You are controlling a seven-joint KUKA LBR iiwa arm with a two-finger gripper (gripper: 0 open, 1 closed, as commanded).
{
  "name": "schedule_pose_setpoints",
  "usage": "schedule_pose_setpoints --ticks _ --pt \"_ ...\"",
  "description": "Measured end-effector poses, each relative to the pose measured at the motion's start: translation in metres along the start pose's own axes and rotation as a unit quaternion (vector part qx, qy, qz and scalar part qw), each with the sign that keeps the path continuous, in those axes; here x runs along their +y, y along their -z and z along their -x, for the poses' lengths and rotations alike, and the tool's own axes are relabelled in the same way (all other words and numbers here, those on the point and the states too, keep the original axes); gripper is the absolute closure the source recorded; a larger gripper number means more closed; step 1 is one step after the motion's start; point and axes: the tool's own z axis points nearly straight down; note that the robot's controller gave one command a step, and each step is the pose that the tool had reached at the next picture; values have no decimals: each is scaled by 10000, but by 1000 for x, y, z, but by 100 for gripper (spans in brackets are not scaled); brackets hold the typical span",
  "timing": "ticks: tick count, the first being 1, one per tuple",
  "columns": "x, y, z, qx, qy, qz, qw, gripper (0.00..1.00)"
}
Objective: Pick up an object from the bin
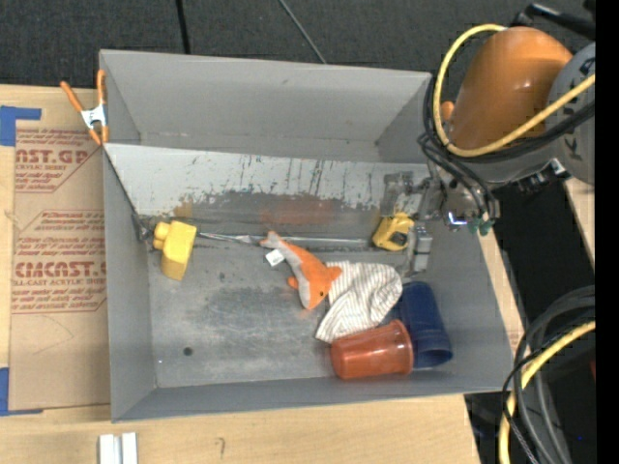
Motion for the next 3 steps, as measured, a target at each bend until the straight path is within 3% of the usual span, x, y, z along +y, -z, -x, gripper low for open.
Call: schedule_pose_setpoints --ticks 1,2,3 --pt "0 5 1 -36 3 -4 10000 0" --pt "2 -22 -2 -67 403 -11 9992 0" --pt "9 -80 -3 -59 835 -9 9965 0"
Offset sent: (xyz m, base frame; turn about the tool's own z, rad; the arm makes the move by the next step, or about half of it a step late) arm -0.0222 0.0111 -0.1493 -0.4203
